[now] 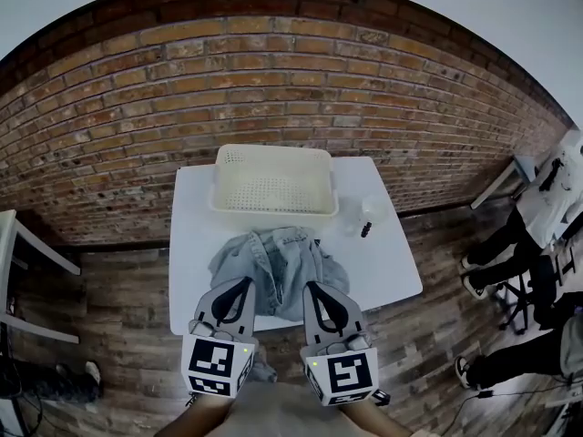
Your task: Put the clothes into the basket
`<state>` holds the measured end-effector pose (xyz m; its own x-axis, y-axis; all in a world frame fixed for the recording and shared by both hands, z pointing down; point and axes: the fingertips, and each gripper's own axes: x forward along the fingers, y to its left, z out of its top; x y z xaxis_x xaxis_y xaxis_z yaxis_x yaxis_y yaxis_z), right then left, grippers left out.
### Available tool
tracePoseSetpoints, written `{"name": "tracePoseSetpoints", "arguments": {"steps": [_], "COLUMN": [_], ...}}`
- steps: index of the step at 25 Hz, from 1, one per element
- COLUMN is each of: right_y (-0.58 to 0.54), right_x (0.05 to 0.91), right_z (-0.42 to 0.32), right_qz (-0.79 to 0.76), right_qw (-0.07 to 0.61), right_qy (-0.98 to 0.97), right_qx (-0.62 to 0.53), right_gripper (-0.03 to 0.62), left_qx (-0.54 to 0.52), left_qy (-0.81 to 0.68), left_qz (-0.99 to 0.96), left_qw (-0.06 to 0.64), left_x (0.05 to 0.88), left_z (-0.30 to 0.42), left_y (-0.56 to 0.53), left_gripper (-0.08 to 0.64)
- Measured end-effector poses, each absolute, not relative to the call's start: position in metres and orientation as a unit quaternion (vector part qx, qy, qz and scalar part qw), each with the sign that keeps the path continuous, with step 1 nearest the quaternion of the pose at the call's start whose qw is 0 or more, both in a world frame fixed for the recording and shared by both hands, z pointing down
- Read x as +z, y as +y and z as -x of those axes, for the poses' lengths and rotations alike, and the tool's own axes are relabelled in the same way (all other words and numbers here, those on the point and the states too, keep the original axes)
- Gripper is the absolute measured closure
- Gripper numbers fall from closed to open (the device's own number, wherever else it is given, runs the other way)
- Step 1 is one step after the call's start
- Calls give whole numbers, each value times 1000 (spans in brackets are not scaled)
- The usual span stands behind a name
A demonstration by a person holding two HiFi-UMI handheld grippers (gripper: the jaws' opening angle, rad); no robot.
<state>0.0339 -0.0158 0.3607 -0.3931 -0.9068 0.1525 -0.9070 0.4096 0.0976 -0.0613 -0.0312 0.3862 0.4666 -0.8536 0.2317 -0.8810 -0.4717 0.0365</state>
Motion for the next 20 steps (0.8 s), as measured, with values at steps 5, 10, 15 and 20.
{"name": "tracePoseSetpoints", "arguments": {"steps": [5, 10, 15, 20], "right_y": [-34, -50, -58, -65], "right_x": [366, 374, 380, 387], "right_z": [-30, -28, -27, -27], "right_qz": [-557, -569, -574, -574], "right_qw": [92, 96, 104, 114], "right_qy": [-826, -816, -812, -810], "right_qx": [2, 8, 12, 15], "right_gripper": [584, 584, 584, 584], "left_qx": [96, 98, 97, 97], "left_qy": [-491, -477, -469, -470], "left_qz": [-863, -870, -874, -873], "left_qw": [76, 78, 85, 89], "left_x": [394, 399, 403, 409], "left_z": [65, 68, 69, 73], "left_y": [-53, -71, -80, -87], "left_gripper": [551, 551, 551, 551]}}
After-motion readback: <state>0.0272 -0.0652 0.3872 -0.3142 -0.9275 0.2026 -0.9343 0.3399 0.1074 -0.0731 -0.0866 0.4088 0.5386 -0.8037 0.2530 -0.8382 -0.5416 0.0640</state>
